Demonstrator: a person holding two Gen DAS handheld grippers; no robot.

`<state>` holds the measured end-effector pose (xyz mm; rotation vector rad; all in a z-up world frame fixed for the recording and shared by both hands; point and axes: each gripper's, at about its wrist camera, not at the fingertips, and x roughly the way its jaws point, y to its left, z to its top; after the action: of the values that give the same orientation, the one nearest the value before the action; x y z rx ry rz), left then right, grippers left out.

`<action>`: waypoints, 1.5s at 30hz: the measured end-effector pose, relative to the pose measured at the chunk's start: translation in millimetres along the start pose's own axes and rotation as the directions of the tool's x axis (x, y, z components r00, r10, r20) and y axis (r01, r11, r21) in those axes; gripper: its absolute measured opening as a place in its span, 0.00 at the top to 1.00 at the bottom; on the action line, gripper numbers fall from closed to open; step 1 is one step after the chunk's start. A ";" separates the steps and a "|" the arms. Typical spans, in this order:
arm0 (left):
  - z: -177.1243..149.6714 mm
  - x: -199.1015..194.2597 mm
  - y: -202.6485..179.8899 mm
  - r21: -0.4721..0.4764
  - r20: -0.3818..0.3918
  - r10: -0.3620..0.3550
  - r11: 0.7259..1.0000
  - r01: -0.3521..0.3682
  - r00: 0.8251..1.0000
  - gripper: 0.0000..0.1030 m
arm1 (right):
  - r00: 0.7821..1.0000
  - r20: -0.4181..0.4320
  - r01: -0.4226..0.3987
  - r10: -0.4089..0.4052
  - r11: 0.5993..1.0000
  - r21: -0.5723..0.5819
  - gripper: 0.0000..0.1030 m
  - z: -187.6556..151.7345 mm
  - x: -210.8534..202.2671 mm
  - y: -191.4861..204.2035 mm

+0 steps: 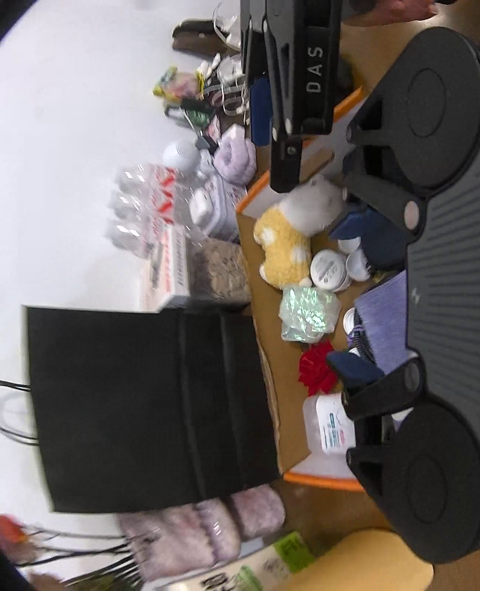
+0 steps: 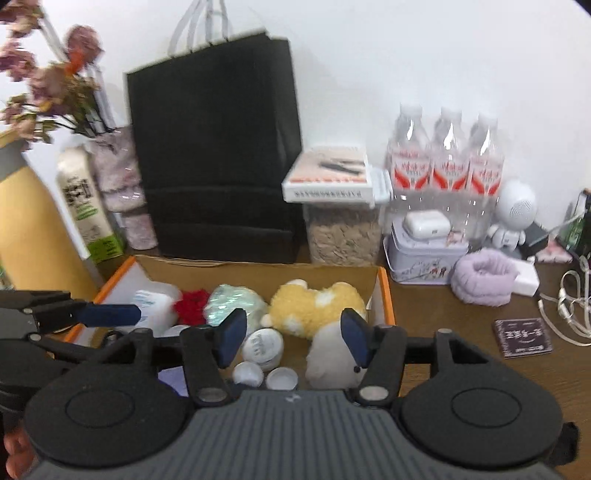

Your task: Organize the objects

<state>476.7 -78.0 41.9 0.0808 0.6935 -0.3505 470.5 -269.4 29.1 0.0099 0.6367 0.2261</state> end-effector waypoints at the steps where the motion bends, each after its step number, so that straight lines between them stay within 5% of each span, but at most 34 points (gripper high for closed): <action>1: -2.9 -13.7 -1.7 0.001 0.014 -0.003 1.000 0.003 1.000 0.28 | 1.000 0.006 -0.001 0.001 1.000 -0.014 0.35 -2.8 -11.8 4.5; 5: -34.3 -87.5 -10.6 0.030 0.081 0.022 0.999 -0.025 0.996 0.24 | 0.999 0.036 -0.026 0.028 0.999 -0.038 0.29 -32.3 -73.1 21.4; 10: -117.9 -192.3 -31.5 0.006 0.193 0.053 0.998 -0.055 0.980 0.05 | 0.993 0.098 -0.057 0.065 0.996 -0.075 0.02 -111.3 -163.6 49.4; 16: -219.8 -274.5 -50.5 -0.095 0.178 0.154 0.986 -0.139 0.972 0.02 | 0.996 0.088 -0.028 0.032 0.998 -0.048 0.00 -203.2 -238.8 83.7; 23: -289.2 -338.1 -62.3 -0.189 0.148 0.277 0.950 -0.248 0.949 0.00 | 0.999 0.047 0.019 -0.018 0.999 -0.028 0.00 -265.2 -306.4 119.4; 30: -312.3 -370.3 -59.0 -0.274 0.088 0.277 0.930 -0.244 0.957 0.00 | 0.999 -0.034 0.021 -0.019 0.997 0.069 0.00 -297.4 -332.5 144.8; 38: -321.6 -373.5 -72.0 -0.193 0.041 0.283 0.943 -0.271 0.958 0.00 | 0.994 0.012 0.108 -0.108 0.994 0.013 0.00 -299.3 -343.4 165.9; 45: -321.1 -368.6 -74.2 -0.184 0.021 0.282 0.944 -0.274 0.959 0.00 | 0.996 0.002 0.087 -0.087 0.996 0.021 0.00 -297.8 -337.4 164.1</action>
<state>-8.0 19.5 33.7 -0.0013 0.6537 -0.0174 -2.4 -198.9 0.7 0.0029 0.6351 0.1353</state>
